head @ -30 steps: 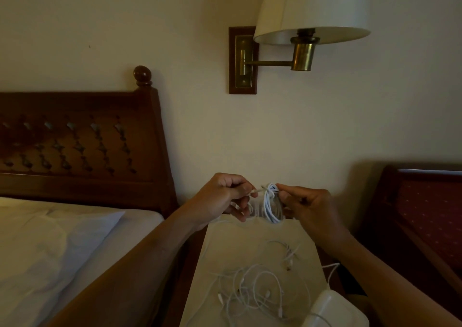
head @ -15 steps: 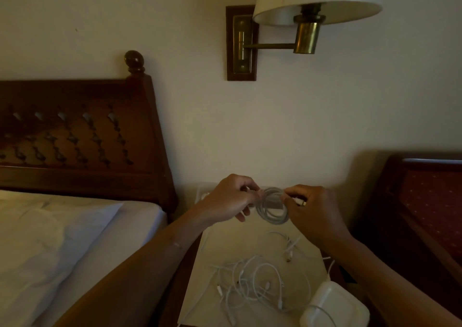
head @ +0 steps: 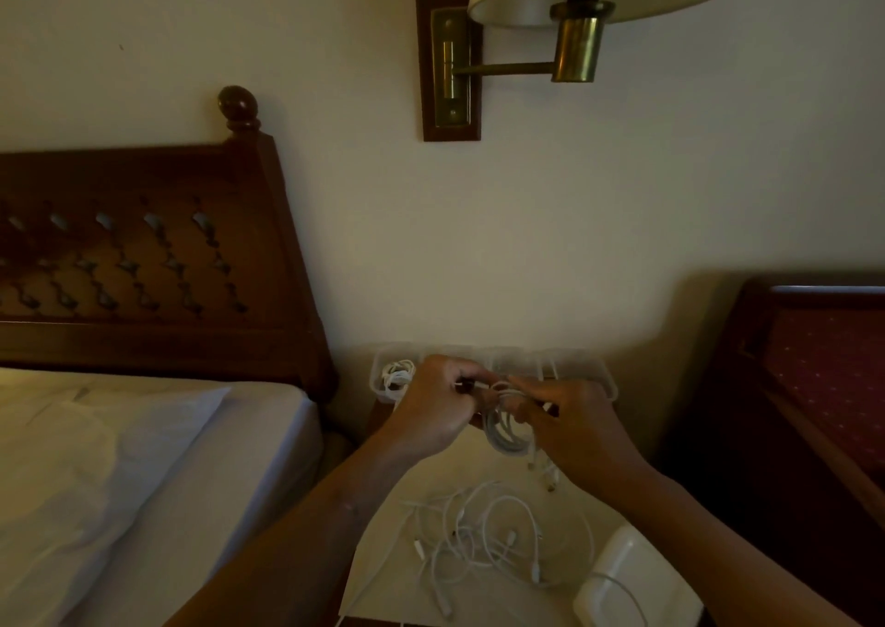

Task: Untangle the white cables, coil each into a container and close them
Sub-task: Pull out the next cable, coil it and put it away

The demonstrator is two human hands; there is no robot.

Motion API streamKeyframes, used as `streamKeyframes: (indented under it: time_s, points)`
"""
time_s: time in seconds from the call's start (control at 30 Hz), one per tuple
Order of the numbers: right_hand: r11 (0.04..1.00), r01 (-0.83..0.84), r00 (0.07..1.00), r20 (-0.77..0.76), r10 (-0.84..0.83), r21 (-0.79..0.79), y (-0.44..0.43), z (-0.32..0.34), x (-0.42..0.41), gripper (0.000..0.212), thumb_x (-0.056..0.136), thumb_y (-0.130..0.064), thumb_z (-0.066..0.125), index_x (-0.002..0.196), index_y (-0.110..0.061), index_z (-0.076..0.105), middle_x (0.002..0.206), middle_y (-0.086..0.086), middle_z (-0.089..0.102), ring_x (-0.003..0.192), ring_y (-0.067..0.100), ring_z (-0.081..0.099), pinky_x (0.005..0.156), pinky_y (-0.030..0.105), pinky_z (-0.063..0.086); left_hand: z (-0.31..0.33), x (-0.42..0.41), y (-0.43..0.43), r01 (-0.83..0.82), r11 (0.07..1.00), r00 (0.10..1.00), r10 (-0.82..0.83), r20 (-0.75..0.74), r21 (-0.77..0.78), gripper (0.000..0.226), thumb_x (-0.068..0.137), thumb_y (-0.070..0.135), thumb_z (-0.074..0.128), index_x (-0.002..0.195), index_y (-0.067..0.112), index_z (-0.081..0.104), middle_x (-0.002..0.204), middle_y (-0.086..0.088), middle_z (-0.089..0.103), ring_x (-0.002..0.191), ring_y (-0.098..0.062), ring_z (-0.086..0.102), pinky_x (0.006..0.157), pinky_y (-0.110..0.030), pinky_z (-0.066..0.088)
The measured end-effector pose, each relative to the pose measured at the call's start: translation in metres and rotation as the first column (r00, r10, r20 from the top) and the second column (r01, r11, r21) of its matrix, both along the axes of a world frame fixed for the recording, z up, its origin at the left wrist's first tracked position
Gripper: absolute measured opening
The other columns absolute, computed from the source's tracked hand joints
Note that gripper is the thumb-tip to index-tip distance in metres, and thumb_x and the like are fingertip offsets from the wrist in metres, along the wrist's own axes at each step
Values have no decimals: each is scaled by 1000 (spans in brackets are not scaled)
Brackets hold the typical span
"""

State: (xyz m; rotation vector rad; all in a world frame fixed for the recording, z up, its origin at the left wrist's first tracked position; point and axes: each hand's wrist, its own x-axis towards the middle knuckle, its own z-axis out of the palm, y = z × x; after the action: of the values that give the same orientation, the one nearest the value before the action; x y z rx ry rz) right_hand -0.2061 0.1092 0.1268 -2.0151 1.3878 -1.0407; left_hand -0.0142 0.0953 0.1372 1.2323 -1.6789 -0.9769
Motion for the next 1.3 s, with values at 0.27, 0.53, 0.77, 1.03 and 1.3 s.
streamKeyframes:
  time_s: [0.27, 0.53, 0.77, 1.03, 1.3]
  points:
    - [998, 66, 997, 49, -67, 25, -35, -15, 18, 27, 94, -22, 70, 73, -38, 76, 56, -7, 66, 43, 15, 54, 47, 34, 46, -26, 7, -17, -149, 987, 969, 159, -188, 63, 17, 89, 5, 79, 105, 7, 72, 87, -12, 77, 81, -27, 77, 72, -41, 65]
    - [992, 87, 995, -59, -81, 96, -131, -45, 52, 27, 97, -19, 62, 75, -22, 76, 58, -11, 60, 48, 2, 55, 50, 19, 42, -128, 49, -63, -376, 926, 919, 367, 144, 39, 36, 105, 36, 56, 139, 23, 61, 134, -3, 66, 120, -16, 61, 97, -28, 48]
    - [965, 106, 983, -171, -65, 241, -236, -89, 83, 20, 98, -17, 62, 98, -14, 81, 100, 8, 78, 87, 23, 71, 83, 33, 58, -251, 74, -60, -196, 978, 542, 46, 839, 72, 64, 108, 47, 32, 164, 23, 14, 172, -12, 3, 159, -33, -2, 129, -49, 1]
    - [948, 127, 949, -313, -31, 293, -288, -135, 97, 22, 99, -20, 61, 100, -10, 80, 96, 15, 76, 81, 29, 71, 76, 36, 57, -277, 77, -56, -193, 978, 563, 175, 807, -78, 63, 105, 54, 13, 163, 29, 17, 173, -8, 4, 159, -26, -12, 129, -49, -3]
    - [935, 291, 884, -432, -181, 202, -285, -177, 101, 29, 98, -40, 58, 94, -21, 80, 99, 9, 74, 99, 33, 64, 87, 39, 44, -278, 77, -56, -202, 974, 567, 198, 800, -98, 62, 106, 55, 19, 162, 30, 21, 172, -7, 10, 160, -25, -6, 129, -51, 3]
